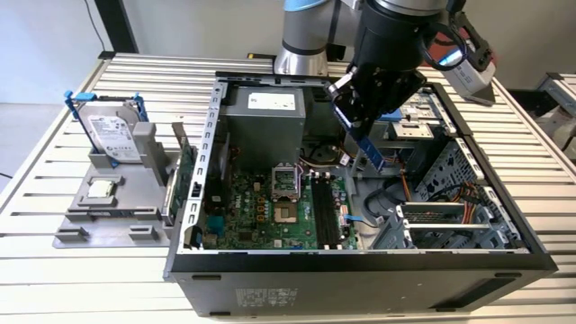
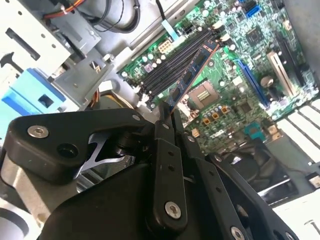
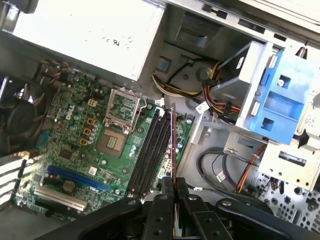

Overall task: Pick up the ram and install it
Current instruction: 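Insert the ram into the slot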

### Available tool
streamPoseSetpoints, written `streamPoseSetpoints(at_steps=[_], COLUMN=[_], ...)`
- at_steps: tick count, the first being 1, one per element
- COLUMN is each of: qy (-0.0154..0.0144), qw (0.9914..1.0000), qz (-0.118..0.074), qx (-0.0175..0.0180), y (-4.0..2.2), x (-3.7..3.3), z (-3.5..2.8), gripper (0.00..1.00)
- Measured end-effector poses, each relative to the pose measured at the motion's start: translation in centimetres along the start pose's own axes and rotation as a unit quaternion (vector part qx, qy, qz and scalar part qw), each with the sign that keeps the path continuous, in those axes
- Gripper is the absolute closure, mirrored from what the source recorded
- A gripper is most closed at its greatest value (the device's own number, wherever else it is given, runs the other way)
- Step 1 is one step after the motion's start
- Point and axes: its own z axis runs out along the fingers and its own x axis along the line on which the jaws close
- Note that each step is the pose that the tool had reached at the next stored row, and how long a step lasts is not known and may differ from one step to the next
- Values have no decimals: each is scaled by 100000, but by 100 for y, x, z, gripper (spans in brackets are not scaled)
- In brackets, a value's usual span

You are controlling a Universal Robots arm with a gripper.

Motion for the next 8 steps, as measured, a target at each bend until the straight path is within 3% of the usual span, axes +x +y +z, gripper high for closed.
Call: streamPoseSetpoints(at_steps=[4,8], qy=[-86,-174], qw=[99933,99736], qz=[3650,7264], qx=[93,180], y=[0,0], x=[0,0], z=[2,6], gripper=[100,100])
